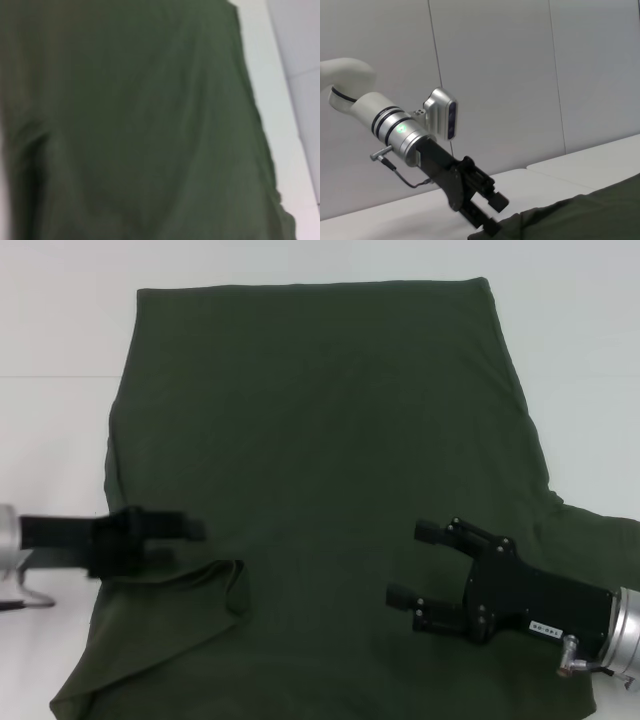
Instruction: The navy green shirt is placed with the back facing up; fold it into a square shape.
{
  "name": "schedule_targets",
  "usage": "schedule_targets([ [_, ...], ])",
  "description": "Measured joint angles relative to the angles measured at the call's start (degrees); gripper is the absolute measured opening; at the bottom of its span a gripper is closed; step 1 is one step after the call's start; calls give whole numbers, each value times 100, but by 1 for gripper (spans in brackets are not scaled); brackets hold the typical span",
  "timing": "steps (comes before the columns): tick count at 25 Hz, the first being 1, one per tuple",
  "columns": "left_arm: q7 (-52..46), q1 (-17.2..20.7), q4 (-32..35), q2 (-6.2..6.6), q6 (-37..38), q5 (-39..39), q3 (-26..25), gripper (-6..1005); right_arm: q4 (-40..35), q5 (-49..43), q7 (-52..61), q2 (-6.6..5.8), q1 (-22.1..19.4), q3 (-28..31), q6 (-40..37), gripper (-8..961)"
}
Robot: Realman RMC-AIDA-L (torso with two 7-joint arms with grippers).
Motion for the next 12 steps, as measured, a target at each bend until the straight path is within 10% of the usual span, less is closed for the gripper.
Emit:
schedule_targets([
  [12, -492, 606, -395, 262, 75, -64, -793, 829, 0, 70, 51, -9, -37, 0, -19, 944],
])
